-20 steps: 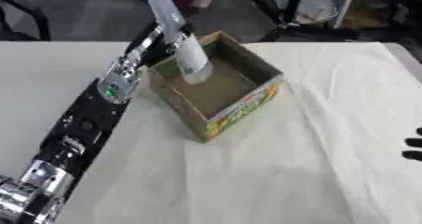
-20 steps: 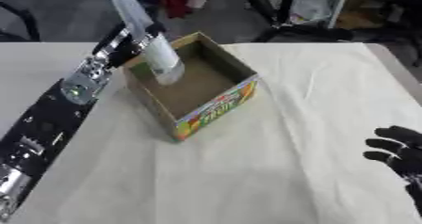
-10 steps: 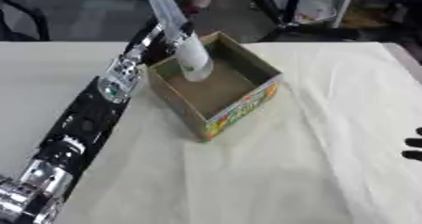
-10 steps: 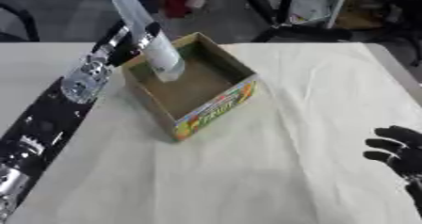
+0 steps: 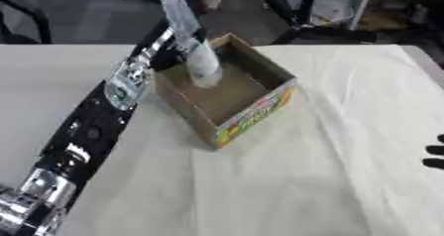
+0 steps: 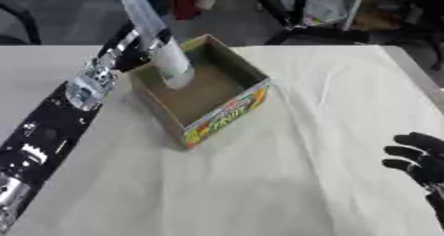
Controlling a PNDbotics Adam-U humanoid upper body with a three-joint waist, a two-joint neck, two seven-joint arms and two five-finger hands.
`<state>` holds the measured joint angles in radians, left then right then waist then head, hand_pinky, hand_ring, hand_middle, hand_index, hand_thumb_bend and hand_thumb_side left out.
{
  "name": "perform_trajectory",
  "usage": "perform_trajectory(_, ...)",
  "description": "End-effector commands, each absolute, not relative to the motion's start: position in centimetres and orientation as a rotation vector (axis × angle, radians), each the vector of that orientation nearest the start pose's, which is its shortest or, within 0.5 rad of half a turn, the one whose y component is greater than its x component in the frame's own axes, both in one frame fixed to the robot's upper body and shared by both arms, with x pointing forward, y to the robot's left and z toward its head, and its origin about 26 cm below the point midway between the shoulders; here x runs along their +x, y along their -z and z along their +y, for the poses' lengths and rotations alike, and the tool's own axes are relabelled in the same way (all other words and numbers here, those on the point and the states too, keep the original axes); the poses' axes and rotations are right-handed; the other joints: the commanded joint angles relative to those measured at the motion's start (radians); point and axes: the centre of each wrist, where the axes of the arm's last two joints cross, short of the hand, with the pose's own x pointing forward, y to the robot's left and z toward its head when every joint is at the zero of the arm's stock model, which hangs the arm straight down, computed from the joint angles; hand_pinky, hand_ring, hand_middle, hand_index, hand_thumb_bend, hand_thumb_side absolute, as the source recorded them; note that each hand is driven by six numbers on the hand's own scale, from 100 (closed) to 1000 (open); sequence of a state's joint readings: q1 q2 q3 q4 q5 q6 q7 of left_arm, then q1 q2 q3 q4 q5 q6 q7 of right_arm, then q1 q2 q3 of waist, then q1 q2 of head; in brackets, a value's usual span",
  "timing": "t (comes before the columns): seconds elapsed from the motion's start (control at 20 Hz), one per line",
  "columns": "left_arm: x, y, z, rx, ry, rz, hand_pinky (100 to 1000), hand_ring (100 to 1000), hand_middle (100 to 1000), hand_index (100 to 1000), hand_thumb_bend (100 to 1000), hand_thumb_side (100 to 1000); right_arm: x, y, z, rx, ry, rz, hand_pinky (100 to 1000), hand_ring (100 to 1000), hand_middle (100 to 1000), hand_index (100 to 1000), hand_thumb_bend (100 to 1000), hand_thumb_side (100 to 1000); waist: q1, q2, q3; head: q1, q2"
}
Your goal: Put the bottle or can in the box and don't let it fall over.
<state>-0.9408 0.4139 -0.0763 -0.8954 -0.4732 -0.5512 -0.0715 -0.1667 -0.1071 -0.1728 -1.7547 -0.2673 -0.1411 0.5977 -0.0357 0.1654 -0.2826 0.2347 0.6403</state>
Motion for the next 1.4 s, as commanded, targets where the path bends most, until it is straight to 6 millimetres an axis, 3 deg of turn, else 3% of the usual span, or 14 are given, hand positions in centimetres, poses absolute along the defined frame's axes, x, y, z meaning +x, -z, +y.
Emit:
perform_trajectory(0.05, 48.1, -20.8, 28.8, 0.611, 1.098, -2.207, 897, 1000, 998, 1000, 100, 691, 30.9, -9.8, -29.6, 0.405, -0.449, -2.082, 757, 795, 787, 838, 100, 470, -0.001, -0.021, -0.001, -0.003, -0.005)
perform_trajectory(1.25, 48.2, -20.4, 29.0, 0.611, 1.09, -2.188, 898, 1000, 993, 1000, 100, 772, 30.9, -9.9, -29.6, 0.403, -0.446, -2.085, 756, 795, 785, 837, 100, 470, -0.002, -0.023, 0.0, -0.004, -0.009)
perform_trajectory(1.3, 48.2, -20.4, 28.9, 0.607, 1.089, -2.186, 896, 1000, 992, 1000, 100, 781, 30.9, -9.9, -29.6, 0.402, -0.446, -2.085, 757, 795, 785, 837, 100, 470, -0.002, -0.023, 0.0, -0.004, -0.009)
perform_trajectory(1.4, 48.3, -19.6, 28.8, 0.591, 1.134, -2.139, 920, 1000, 996, 1000, 100, 925, 30.9, -9.9, -29.6, 0.402, -0.446, -2.085, 757, 795, 785, 837, 100, 470, -0.002, -0.023, 0.0, -0.005, -0.009)
